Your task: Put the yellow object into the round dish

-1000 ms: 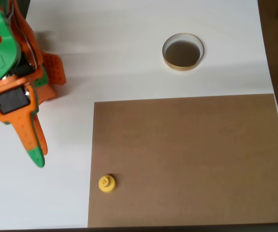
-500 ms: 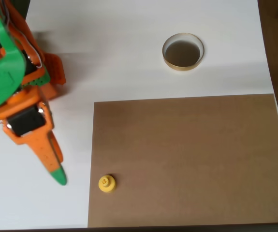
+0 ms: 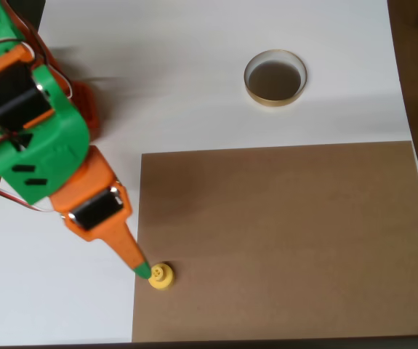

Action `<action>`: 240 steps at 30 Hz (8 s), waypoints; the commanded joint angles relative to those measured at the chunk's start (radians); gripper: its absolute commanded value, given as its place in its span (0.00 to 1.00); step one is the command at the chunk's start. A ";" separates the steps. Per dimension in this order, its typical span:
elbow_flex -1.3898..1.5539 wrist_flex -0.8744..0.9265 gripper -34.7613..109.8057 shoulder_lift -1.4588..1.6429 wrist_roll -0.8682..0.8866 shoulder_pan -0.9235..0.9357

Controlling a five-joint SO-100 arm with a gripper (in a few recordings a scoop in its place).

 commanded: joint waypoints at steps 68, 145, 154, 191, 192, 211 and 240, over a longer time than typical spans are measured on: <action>-0.308 -0.048 0.40 -0.630 -0.008 0.012; -0.399 0.221 0.24 -0.114 0.009 -0.627; -0.433 0.227 0.24 -0.184 0.006 -0.749; -0.838 0.295 0.24 -0.742 -0.032 -1.172; -0.845 0.295 0.24 -0.761 -0.031 -1.172; -1.221 0.425 0.24 -1.062 -0.006 -1.195; -1.259 0.433 0.32 -1.144 0.011 -1.189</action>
